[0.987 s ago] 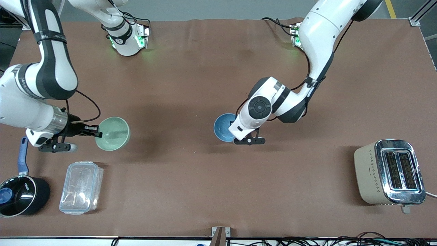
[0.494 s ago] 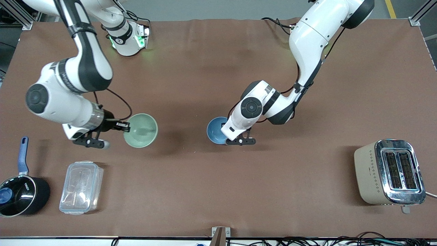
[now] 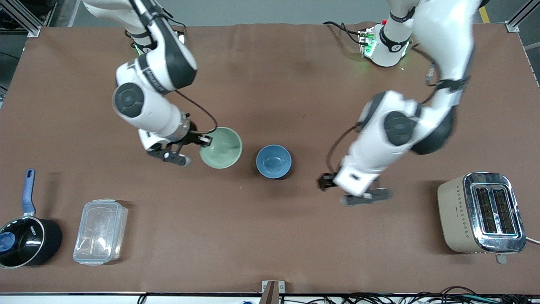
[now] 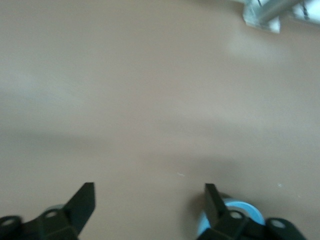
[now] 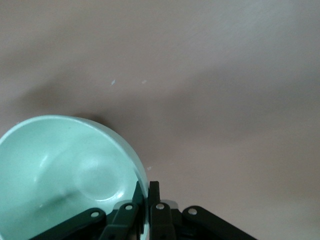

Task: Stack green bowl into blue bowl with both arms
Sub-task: 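Lift the green bowl with the right gripper into the blue bowl, then release the green bowl with the right gripper while the left gripper withdraws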

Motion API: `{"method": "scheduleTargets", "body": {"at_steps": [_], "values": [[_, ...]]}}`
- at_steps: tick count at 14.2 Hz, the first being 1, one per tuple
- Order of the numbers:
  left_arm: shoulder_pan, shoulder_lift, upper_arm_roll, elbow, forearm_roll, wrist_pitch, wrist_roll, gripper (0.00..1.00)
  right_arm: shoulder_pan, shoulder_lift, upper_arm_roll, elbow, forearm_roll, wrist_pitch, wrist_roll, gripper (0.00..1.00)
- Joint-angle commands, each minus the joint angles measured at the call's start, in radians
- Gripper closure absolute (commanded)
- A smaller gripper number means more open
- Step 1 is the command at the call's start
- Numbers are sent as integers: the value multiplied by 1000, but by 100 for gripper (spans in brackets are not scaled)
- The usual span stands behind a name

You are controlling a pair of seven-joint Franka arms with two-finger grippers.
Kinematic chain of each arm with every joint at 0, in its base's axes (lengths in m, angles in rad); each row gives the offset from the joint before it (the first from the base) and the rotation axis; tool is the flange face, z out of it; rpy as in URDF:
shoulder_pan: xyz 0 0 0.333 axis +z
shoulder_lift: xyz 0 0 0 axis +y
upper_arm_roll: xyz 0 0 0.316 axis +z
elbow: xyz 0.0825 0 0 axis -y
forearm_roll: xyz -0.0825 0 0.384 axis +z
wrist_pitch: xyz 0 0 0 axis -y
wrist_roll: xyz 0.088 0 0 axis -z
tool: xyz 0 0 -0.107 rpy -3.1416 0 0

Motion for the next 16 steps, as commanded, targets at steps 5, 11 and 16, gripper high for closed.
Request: {"method": "scheduleTargets", "body": {"at_steps": [5,11,16], "values": [[273,-187,-8,34,1,-284,317,0,198,108,-11,-21,-12,229,304,99],[314,-341,6,26,-1,-439,378,0,223,206,-9,-5,-5,397,385,99],[230,-451,87,-52,-1,-482,387,0,243,251,-11,20,-3,415,410,99]]}}
